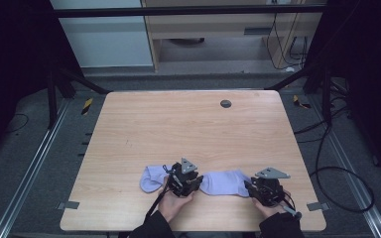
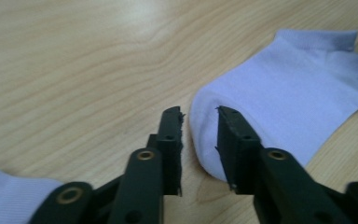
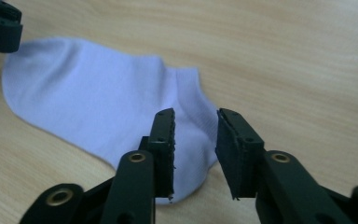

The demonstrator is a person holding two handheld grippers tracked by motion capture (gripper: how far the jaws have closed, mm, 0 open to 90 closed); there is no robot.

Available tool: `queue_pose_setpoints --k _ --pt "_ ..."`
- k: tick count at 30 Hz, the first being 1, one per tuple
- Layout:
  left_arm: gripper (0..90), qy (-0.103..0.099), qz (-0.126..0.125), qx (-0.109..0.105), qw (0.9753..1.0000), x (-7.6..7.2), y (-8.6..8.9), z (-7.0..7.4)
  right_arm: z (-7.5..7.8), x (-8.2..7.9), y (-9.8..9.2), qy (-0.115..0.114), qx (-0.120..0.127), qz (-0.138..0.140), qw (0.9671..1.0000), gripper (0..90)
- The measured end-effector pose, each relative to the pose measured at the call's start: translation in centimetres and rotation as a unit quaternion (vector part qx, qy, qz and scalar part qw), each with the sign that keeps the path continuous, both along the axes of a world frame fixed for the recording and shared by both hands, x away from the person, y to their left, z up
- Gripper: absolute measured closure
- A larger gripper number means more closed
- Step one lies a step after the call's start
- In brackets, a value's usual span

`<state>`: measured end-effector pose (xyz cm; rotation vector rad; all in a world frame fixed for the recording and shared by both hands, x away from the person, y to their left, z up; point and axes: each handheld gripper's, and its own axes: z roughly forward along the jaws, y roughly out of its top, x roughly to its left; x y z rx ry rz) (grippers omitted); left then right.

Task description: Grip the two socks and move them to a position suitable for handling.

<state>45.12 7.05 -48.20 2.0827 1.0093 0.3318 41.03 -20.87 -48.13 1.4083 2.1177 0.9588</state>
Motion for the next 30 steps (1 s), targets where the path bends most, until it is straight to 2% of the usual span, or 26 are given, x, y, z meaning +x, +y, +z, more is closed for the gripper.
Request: queue_pose_setpoints --k 1,2,4,5,7,9,11,13,14,16,22,30 --pt "65.9 0.000 0.000 0.000 1.0000 0.0 0.0 0.0 0.0 0.0 0.0 0.000 0.000 0.000 1.0000 66.1" --pt "62.4 -0.009 -0.001 -0.003 1.0000 0.0 0.5 0.7 0.4 0.0 -0.1 -0.014 0.010 0.002 0.9998 63.6" --pt "58.0 -0.019 0.000 -0.001 0.9998 0.1 1.1 1.5 0.7 0.1 -0.1 -0.025 0.016 0.007 0.9995 61.4" --pt "56.0 -0.019 0.000 -0.001 0.9998 0.1 1.1 1.5 0.9 0.1 0.1 -0.029 0.022 0.009 0.9993 60.4" --pt "52.2 -0.029 0.003 0.002 0.9996 0.1 2.2 2.7 1.3 0.2 0.4 -0.035 0.026 0.014 0.9989 58.7" --pt "48.9 -0.033 0.003 0.004 0.9994 0.2 2.6 3.0 1.4 0.2 0.5 -0.037 0.029 0.018 0.9987 58.2" --pt "45.6 -0.043 0.006 0.006 0.9990 0.1 4.1 3.8 1.8 0.4 1.2 -0.044 0.031 0.031 0.9981 57.2" --pt "43.1 -0.040 0.008 0.001 0.9992 0.2 5.2 4.1 2.0 0.5 1.5 -0.046 0.034 0.038 0.9976 56.7" --pt "42.6 -0.040 0.008 0.001 0.9992 0.2 5.2 4.1 2.0 0.5 1.5 -0.046 0.034 0.038 0.9976 56.7" --pt "41.2 -0.042 0.020 0.000 0.9989 0.1 7.1 4.5 2.3 0.8 2.2 -0.047 0.039 0.048 0.9970 56.2" --pt "39.8 -0.043 0.055 -0.005 0.9975 -0.3 11.1 4.8 2.9 1.2 3.4 -0.049 0.044 0.068 0.9955 55.4" --pt "39.7 -0.040 0.108 -0.001 0.9934 -1.1 15.9 4.2 3.7 2.1 5.9 -0.051 0.049 0.096 0.9929 56.5"
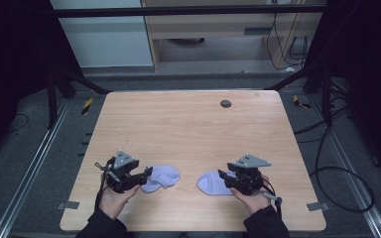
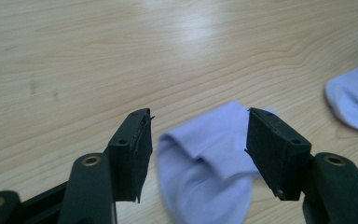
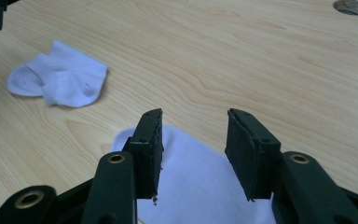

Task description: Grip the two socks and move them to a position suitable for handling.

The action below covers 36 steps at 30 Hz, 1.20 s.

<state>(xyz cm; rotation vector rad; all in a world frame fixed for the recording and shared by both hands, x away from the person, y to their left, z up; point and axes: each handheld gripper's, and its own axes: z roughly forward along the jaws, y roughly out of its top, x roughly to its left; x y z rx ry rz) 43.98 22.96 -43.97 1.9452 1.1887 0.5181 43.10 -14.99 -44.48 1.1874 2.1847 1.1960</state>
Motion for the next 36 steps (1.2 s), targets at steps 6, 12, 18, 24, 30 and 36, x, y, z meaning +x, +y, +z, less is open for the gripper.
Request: queue_pose_setpoints --k 6,12,18,24,30,36 --pt "40.6 0.012 0.023 -0.003 0.9997 -0.6 2.3 -1.2 0.3 0.7 2.5 -0.001 0.000 0.025 0.9997 58.4" --pt "43.4 0.031 0.027 0.002 0.9991 -0.9 2.9 -2.6 0.1 1.3 5.6 0.004 -0.007 0.054 0.9985 61.7" --pt "47.7 0.044 0.018 0.015 0.9988 -0.8 2.4 -3.4 -0.2 1.7 8.7 0.006 -0.021 0.083 0.9963 64.4" --pt "51.4 0.051 0.011 0.016 0.9985 -0.7 1.9 -3.8 -1.1 2.0 11.7 0.016 -0.030 0.104 0.9940 65.3" --pt "56.0 0.058 0.000 0.025 0.9980 -0.6 1.1 -4.3 -2.4 2.0 14.4 0.029 -0.037 0.128 0.9907 65.0" --pt "61.3 0.066 -0.006 0.037 0.9971 -0.4 0.8 -4.8 -3.8 1.9 16.3 0.039 -0.054 0.146 0.9871 64.7"
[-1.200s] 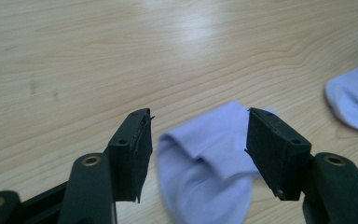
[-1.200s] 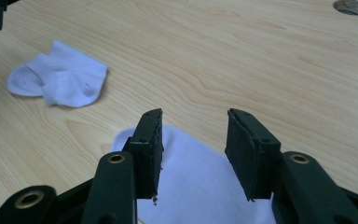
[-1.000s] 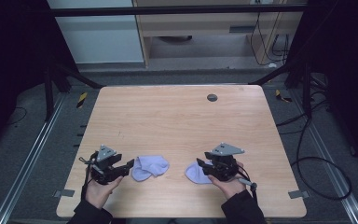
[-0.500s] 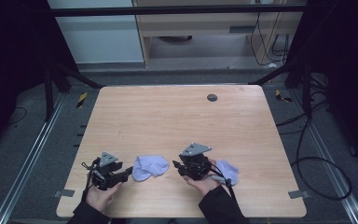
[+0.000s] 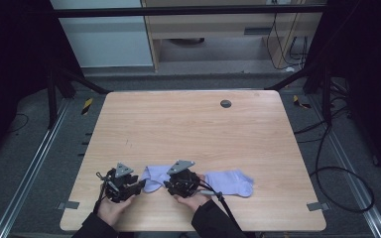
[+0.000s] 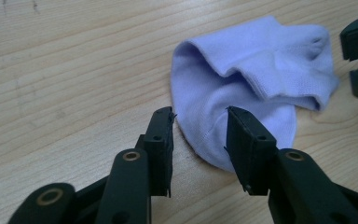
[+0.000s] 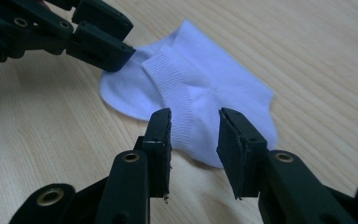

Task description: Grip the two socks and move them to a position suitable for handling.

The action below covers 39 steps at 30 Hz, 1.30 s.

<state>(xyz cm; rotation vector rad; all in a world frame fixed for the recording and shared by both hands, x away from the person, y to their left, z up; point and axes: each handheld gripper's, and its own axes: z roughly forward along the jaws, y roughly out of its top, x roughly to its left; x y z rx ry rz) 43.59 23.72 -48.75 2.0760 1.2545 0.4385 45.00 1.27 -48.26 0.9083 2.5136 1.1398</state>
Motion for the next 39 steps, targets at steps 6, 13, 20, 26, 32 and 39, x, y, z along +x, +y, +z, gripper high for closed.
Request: queue_pose_setpoints --k 6,13,20,26,32,39 --pt "67.8 0.007 -0.004 0.005 1.0000 0.1 -0.2 -0.3 -1.0 0.2 1.3 0.005 -0.020 0.008 0.9998 65.9" --pt "79.1 0.012 -0.007 0.011 0.9998 0.1 -0.4 -0.4 -1.4 0.4 1.5 0.007 -0.027 -0.002 0.9996 79.6" --pt "85.9 0.016 -0.017 0.011 0.9997 0.1 -0.5 -0.2 -0.1 0.5 0.9 0.004 0.025 -0.020 0.9995 82.9" --pt "86.2 0.016 -0.028 0.012 0.9994 0.0 -0.4 -0.1 1.5 2.6 0.5 0.008 0.049 -0.075 0.9959 81.6" --pt "86.1 0.016 -0.035 0.015 0.9991 0.0 -0.4 0.0 1.1 4.9 1.0 0.013 0.033 -0.114 0.9928 80.0" --pt "73.5 0.007 -0.022 0.002 0.9997 -0.1 0.1 0.2 1.2 6.2 0.6 -0.017 0.024 -0.128 0.9913 66.5"
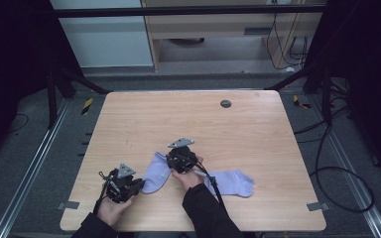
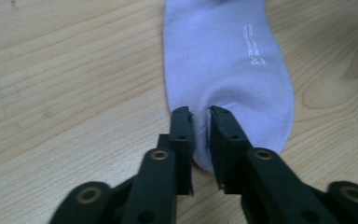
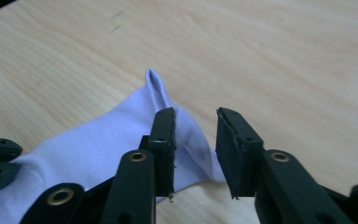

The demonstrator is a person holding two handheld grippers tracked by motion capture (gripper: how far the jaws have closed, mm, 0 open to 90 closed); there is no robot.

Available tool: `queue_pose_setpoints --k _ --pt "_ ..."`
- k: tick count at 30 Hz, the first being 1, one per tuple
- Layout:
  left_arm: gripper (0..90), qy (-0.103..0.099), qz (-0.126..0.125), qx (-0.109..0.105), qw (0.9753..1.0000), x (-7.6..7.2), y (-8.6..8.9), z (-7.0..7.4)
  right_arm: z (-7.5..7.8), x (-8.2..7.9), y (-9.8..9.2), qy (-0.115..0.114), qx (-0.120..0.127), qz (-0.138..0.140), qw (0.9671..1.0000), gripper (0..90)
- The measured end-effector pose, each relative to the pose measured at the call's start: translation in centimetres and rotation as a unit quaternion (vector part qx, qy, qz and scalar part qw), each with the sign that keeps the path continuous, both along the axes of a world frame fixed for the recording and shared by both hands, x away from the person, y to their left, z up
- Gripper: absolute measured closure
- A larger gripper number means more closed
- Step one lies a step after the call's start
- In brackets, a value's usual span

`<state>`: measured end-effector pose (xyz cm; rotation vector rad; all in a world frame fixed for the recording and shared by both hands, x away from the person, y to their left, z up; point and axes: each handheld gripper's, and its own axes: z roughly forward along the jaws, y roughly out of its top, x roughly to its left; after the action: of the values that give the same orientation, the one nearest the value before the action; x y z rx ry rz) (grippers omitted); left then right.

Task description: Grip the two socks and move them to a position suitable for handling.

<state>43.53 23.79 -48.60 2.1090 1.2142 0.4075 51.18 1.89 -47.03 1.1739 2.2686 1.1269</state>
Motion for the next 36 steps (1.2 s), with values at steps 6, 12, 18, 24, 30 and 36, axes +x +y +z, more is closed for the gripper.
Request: queue_pose_setpoints --k 6,12,18,24,30,36 --pt "62.8 -0.004 0.024 -0.017 0.9996 -0.6 0.5 0.6 1.3 0.6 -2.0 -0.012 0.002 -0.004 0.9999 63.5" --pt "62.4 0.010 0.033 -0.012 0.9993 -0.5 0.3 0.1 -0.5 1.8 -1.4 0.015 -0.008 0.006 0.9998 65.7" --pt "67.6 0.019 0.034 -0.006 0.9992 -0.4 0.1 -0.1 -2.1 2.9 -1.1 0.032 -0.025 -0.002 0.9992 70.0" --pt "78.5 0.028 0.033 -0.002 0.9991 -0.2 -0.1 -0.3 -2.8 3.0 -1.0 0.036 -0.033 -0.001 0.9988 78.6" --pt "86.5 0.029 0.029 0.000 0.9991 0.1 -0.1 -0.2 -2.5 2.5 -0.7 0.042 -0.028 0.006 0.9987 88.1" --pt "86.9 0.006 0.041 0.001 0.9991 0.5 0.9 0.8 -1.4 0.8 -1.3 0.023 0.008 0.011 0.9997 87.9"
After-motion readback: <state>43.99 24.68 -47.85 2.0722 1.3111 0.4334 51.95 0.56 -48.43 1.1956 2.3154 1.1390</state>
